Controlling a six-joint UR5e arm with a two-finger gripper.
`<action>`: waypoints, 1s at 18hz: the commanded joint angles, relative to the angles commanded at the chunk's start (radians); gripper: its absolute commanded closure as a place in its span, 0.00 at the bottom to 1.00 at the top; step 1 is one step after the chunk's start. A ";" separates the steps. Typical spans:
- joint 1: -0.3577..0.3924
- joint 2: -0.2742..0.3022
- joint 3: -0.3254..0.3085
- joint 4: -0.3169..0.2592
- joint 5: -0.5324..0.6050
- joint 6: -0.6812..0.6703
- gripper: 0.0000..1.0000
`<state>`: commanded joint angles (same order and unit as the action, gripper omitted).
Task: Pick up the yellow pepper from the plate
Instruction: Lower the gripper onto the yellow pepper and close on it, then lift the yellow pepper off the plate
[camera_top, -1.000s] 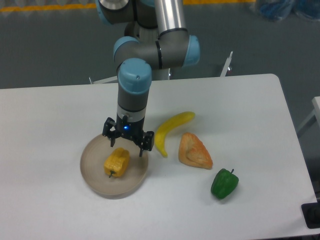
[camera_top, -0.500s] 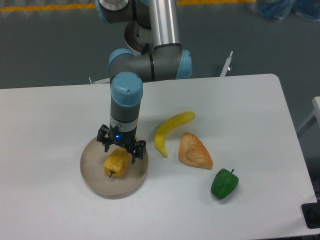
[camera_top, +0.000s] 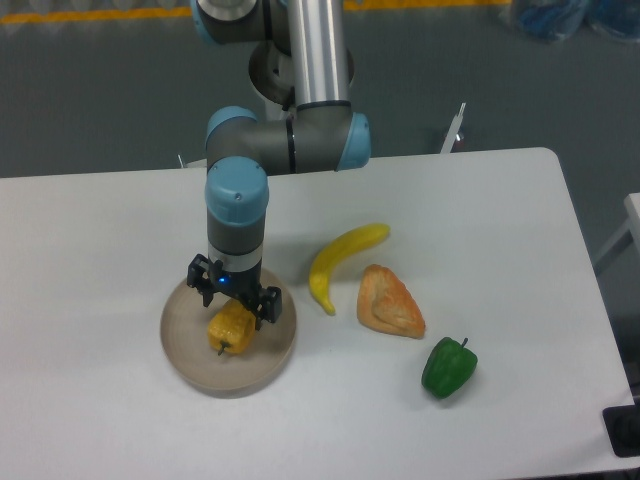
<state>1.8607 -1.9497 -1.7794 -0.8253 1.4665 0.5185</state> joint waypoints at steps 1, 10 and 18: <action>0.000 0.000 0.000 0.000 0.000 0.000 0.05; -0.002 -0.005 0.011 0.000 -0.002 0.003 0.57; 0.003 0.026 0.018 -0.003 0.000 0.031 0.62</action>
<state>1.8638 -1.9238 -1.7610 -0.8283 1.4665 0.5491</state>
